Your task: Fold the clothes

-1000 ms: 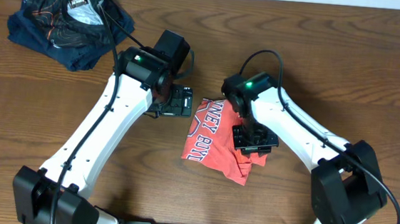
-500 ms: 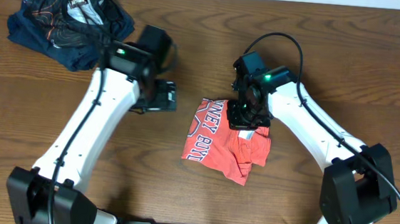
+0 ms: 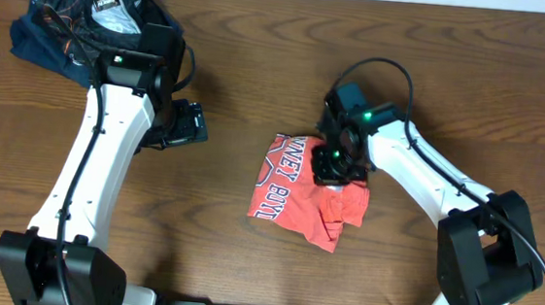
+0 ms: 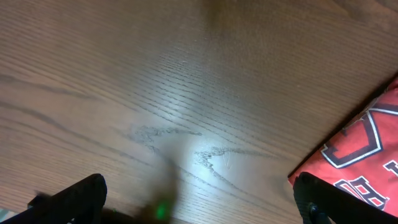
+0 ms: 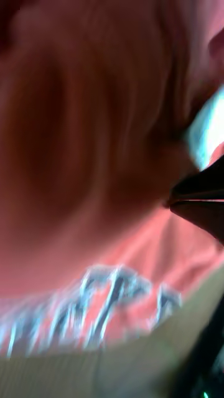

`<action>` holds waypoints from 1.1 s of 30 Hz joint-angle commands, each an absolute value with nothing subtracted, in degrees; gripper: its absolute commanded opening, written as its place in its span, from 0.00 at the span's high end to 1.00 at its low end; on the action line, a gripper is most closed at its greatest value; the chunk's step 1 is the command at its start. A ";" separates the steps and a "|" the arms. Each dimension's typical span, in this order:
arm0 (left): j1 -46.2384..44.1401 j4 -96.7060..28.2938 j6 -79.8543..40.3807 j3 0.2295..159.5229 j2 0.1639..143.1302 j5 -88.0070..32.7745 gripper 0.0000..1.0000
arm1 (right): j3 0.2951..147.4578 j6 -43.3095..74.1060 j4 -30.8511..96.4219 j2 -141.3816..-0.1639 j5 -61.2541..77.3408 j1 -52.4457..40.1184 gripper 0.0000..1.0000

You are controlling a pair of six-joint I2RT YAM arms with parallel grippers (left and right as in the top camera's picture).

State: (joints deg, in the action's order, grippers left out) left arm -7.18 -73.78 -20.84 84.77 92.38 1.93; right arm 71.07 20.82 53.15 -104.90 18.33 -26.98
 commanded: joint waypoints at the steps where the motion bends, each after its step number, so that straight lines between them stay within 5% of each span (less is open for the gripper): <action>1: -7.03 -74.35 -21.26 84.47 92.51 2.79 0.03 | 70.28 22.65 55.27 -104.53 8.64 -24.49 0.97; 16: -7.09 -70.08 -21.08 80.71 92.51 1.72 0.03 | 84.99 23.53 71.35 -104.22 0.95 -19.46 0.95; 19: -7.09 -67.02 -21.08 77.01 92.51 0.84 0.03 | 86.70 20.69 67.81 -103.57 10.70 -19.92 0.94; 23: -7.09 -62.72 -21.10 71.96 92.53 -1.04 0.03 | 85.41 16.19 60.51 -103.85 21.12 -21.12 0.80; 33: -7.07 -61.98 -19.57 69.73 92.53 -1.02 0.03 | 75.02 17.30 52.40 -106.54 20.36 -20.93 0.81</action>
